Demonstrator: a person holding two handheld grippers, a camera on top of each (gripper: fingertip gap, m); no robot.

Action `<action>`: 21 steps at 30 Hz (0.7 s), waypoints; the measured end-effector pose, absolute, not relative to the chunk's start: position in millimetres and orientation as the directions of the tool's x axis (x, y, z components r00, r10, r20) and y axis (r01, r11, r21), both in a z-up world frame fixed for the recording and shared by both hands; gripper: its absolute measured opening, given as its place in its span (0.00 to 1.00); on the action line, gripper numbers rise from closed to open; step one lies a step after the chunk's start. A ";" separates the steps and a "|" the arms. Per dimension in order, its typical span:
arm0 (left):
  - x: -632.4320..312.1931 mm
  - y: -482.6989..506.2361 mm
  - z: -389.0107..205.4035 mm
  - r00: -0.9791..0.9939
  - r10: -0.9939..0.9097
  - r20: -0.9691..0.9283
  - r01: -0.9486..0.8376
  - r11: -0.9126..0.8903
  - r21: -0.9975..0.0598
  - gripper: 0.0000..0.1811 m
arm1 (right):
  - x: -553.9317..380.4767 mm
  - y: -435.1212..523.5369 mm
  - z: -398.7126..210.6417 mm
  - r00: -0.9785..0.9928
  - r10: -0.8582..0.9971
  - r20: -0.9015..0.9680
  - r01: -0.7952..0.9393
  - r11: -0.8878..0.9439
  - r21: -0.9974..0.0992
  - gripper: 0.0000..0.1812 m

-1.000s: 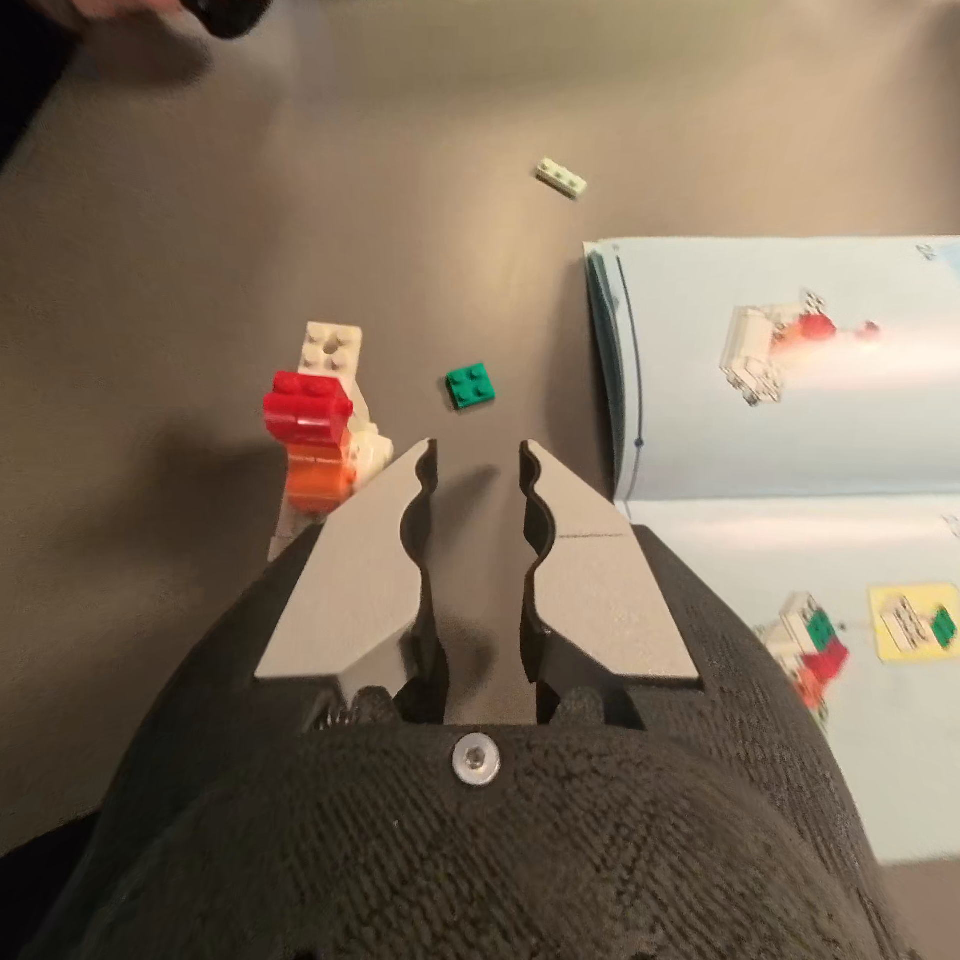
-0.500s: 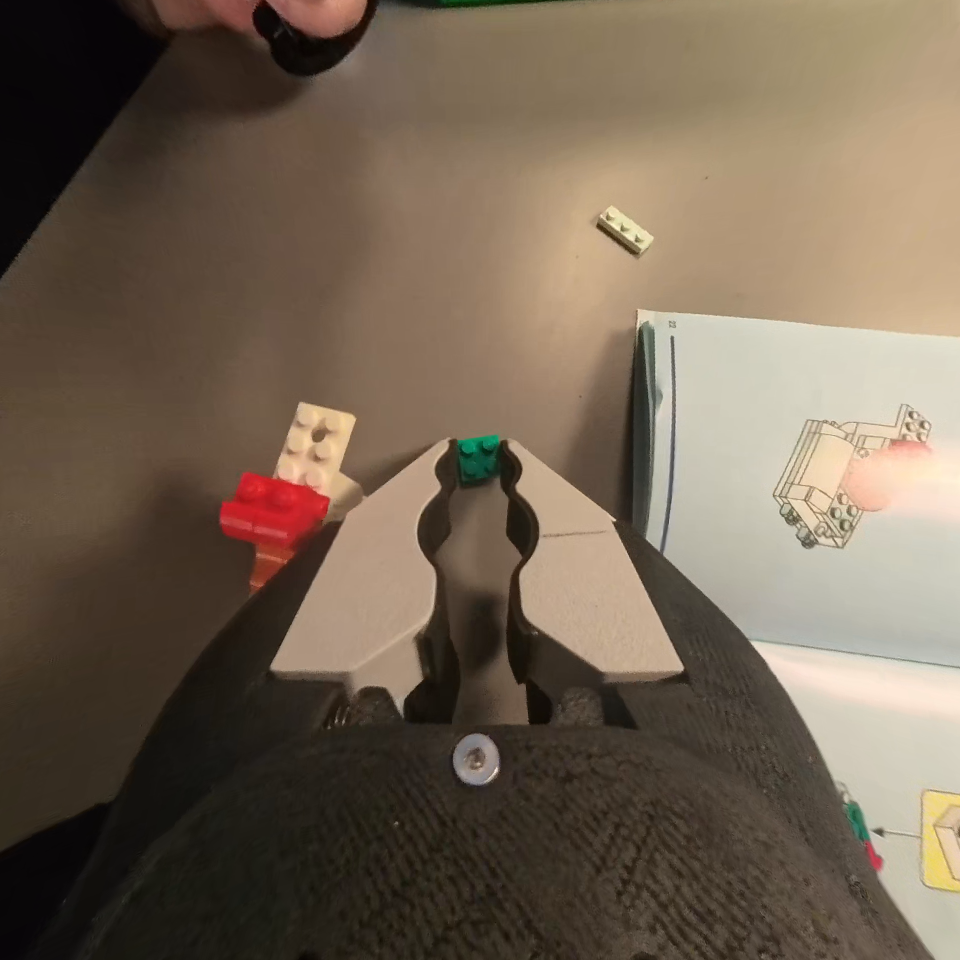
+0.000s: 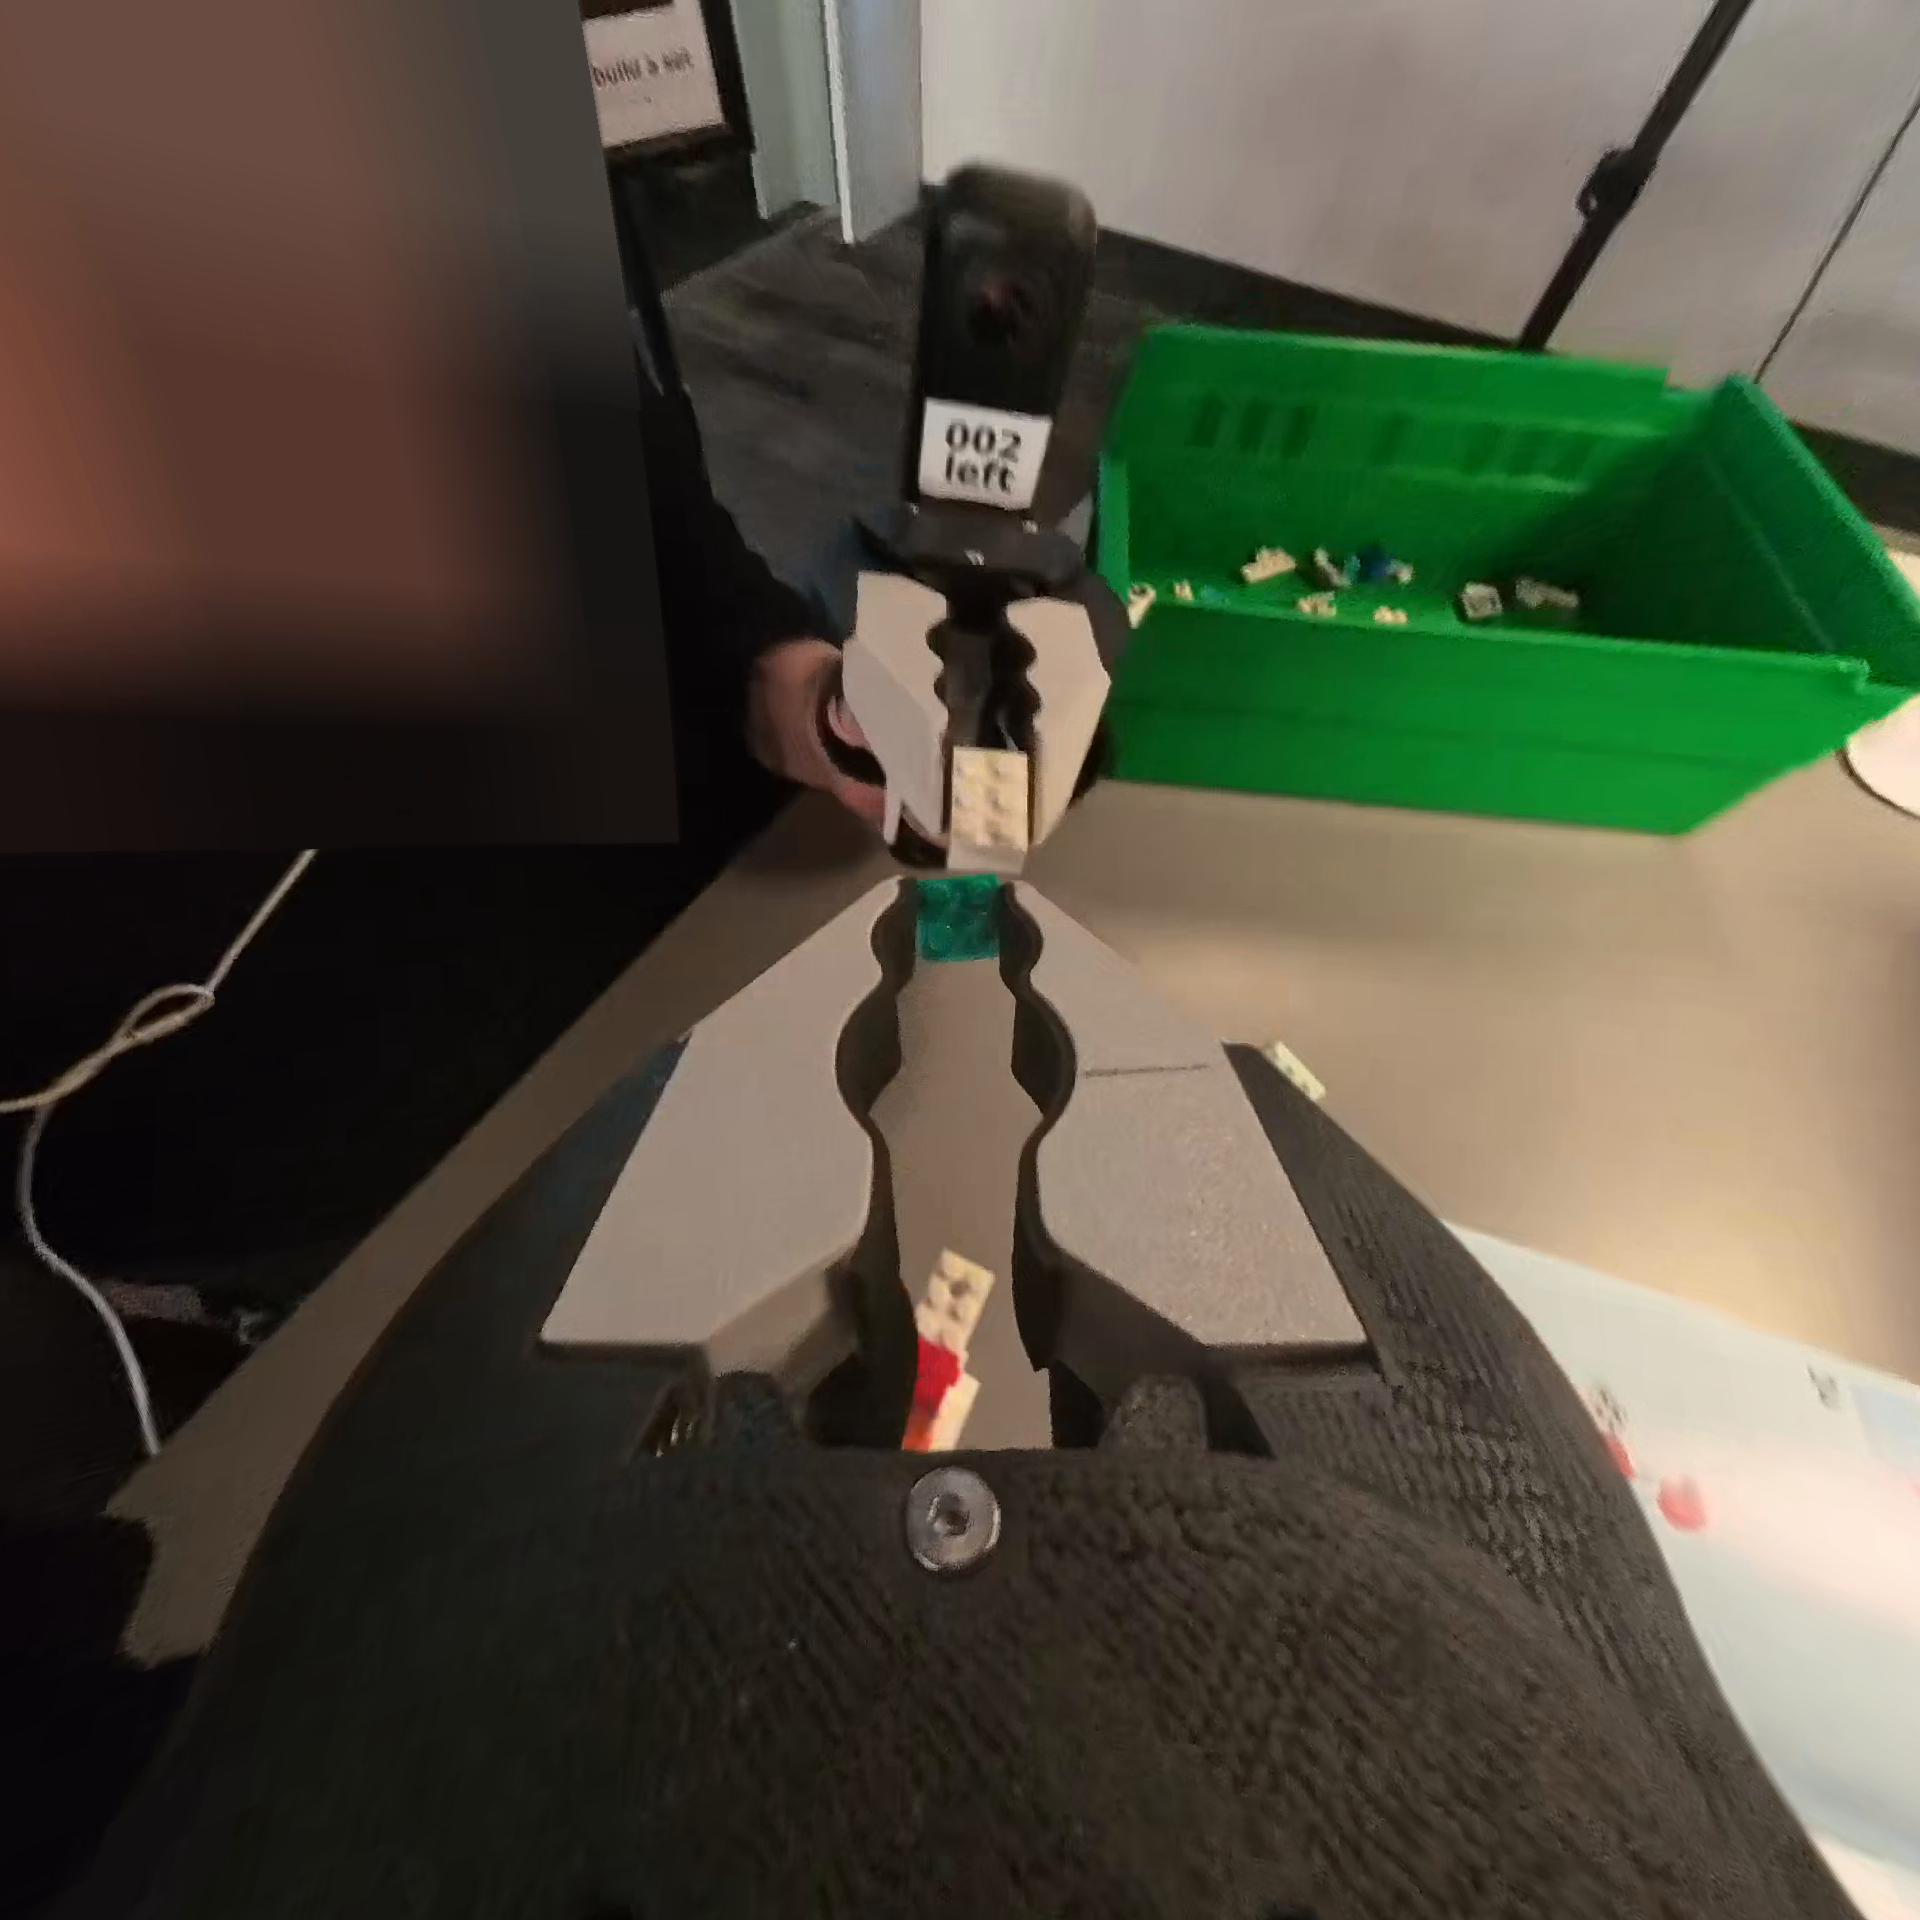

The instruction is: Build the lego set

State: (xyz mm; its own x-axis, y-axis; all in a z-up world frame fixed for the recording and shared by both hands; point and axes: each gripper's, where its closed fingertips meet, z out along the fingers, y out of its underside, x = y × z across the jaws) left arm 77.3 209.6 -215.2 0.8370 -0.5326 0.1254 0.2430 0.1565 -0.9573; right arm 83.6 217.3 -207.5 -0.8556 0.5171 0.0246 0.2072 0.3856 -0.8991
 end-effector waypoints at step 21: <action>105.2 208.0 -216.0 0.868 -0.494 -0.050 0.090 0.256 -0.963 0.09 | 94.6 199.1 -210.5 -0.848 0.511 0.141 0.203 0.559 -0.804 0.08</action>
